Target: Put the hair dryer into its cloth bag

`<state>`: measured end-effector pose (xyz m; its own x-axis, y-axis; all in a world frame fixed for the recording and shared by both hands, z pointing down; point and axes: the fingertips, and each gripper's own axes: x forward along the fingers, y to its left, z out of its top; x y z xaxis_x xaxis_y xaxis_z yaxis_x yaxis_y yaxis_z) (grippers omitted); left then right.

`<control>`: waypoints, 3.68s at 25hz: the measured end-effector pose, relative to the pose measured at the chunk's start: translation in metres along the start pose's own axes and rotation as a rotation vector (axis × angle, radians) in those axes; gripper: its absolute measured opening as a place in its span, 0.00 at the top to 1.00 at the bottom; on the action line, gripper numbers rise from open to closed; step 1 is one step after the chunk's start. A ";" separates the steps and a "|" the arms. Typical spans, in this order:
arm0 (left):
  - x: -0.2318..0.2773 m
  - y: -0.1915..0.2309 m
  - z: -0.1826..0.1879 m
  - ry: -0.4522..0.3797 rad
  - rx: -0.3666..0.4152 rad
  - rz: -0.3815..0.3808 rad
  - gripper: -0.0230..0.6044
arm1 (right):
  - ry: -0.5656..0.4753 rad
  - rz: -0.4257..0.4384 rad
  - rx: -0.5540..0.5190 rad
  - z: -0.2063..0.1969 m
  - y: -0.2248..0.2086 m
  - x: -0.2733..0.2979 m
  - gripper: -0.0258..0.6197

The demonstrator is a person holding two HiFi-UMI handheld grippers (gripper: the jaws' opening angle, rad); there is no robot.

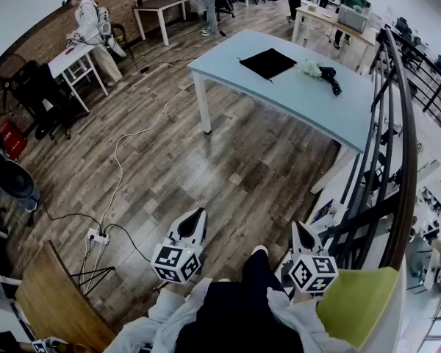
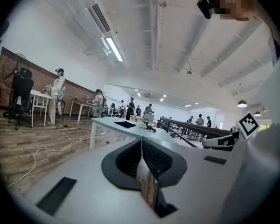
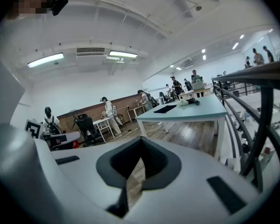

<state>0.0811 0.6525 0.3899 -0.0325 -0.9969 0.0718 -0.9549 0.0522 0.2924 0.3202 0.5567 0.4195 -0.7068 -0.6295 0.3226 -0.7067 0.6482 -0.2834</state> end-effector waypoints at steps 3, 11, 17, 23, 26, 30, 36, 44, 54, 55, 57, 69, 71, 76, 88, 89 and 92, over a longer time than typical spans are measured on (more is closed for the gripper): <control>-0.014 0.000 0.007 -0.010 -0.001 -0.003 0.93 | -0.001 0.001 -0.008 -0.001 0.013 -0.010 0.95; -0.036 0.002 0.006 -0.026 0.000 -0.002 0.93 | -0.017 0.002 -0.014 -0.006 0.029 -0.022 0.95; -0.044 0.001 -0.002 -0.018 -0.018 -0.005 0.93 | -0.003 -0.033 -0.014 -0.017 0.024 -0.034 0.95; -0.047 -0.002 -0.009 0.004 -0.012 -0.031 0.93 | -0.008 -0.034 -0.007 -0.024 0.031 -0.037 0.95; -0.044 0.003 -0.011 0.008 -0.011 -0.020 0.93 | -0.005 -0.015 -0.016 -0.023 0.033 -0.026 0.95; -0.029 0.006 -0.008 0.005 -0.001 -0.016 0.93 | -0.011 0.007 -0.020 -0.014 0.031 -0.006 0.95; 0.012 0.011 0.006 -0.008 0.015 0.003 0.93 | -0.016 0.036 -0.024 0.012 0.015 0.033 0.95; 0.079 0.018 0.013 -0.014 0.014 0.010 0.93 | -0.018 0.031 -0.040 0.042 -0.026 0.081 0.95; 0.157 0.009 0.015 -0.003 0.021 -0.009 0.93 | -0.003 0.013 -0.095 0.069 -0.073 0.125 0.95; 0.162 0.008 0.015 -0.002 0.020 -0.007 0.93 | 0.002 0.011 -0.093 0.070 -0.077 0.128 0.95; 0.173 0.007 0.013 0.001 0.018 -0.004 0.93 | 0.004 -0.006 -0.082 0.071 -0.090 0.135 0.95; 0.217 -0.011 0.004 -0.004 0.020 -0.001 0.93 | -0.038 -0.028 -0.063 0.095 -0.139 0.158 0.49; 0.217 -0.015 0.000 0.004 0.023 -0.002 0.93 | -0.038 -0.030 -0.062 0.094 -0.143 0.158 0.48; 0.214 -0.015 -0.001 0.009 0.023 0.019 0.93 | -0.032 -0.050 -0.064 0.088 -0.151 0.156 0.47; 0.252 0.011 0.004 0.010 0.005 0.028 0.70 | -0.014 -0.034 -0.051 0.098 -0.154 0.202 0.47; 0.259 0.013 0.004 0.014 0.012 0.024 0.70 | -0.015 -0.037 -0.049 0.101 -0.157 0.209 0.46; 0.285 0.019 0.007 0.024 0.019 0.006 0.71 | -0.009 -0.053 -0.043 0.111 -0.166 0.231 0.44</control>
<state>0.0512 0.3693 0.4092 -0.0310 -0.9948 0.0965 -0.9601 0.0565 0.2738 0.2708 0.2566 0.4410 -0.6689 -0.6673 0.3275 -0.7413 0.6314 -0.2275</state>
